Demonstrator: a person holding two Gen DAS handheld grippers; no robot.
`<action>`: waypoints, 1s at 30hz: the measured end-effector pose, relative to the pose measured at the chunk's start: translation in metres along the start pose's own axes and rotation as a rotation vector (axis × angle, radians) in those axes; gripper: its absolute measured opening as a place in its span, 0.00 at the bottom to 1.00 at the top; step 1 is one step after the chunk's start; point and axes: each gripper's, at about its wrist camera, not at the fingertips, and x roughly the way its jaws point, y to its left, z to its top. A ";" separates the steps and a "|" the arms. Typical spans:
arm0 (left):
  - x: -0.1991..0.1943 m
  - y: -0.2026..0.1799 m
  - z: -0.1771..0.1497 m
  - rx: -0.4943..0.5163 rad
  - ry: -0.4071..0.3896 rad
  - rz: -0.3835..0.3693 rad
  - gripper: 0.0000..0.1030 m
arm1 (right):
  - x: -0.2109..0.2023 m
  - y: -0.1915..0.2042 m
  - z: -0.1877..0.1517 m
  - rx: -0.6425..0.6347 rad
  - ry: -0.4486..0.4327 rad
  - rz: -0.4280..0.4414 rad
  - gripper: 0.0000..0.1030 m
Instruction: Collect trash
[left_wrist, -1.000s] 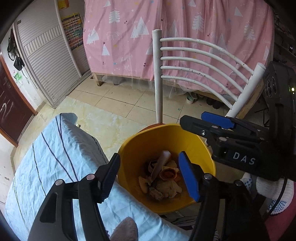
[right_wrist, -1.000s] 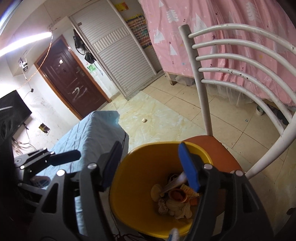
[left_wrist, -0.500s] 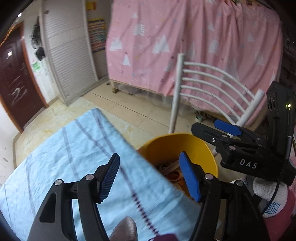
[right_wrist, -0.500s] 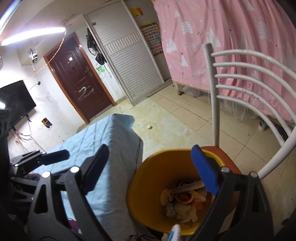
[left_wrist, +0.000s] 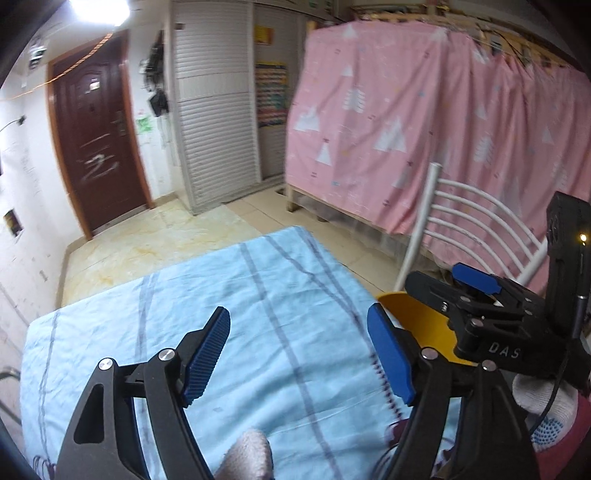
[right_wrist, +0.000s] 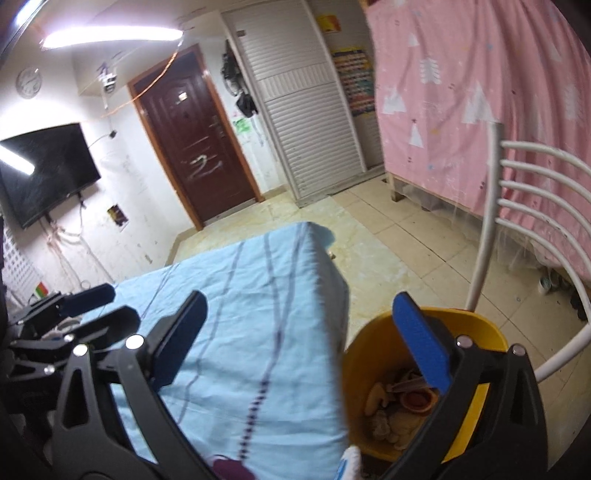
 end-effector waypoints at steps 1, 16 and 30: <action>-0.005 0.008 -0.002 -0.015 -0.005 0.015 0.67 | 0.000 0.005 0.000 -0.006 0.000 0.004 0.94; -0.043 0.111 -0.029 -0.217 -0.003 0.202 0.70 | 0.013 0.101 -0.005 -0.166 0.023 0.083 0.94; -0.058 0.151 -0.044 -0.289 -0.015 0.260 0.70 | 0.022 0.147 -0.009 -0.231 0.041 0.127 0.94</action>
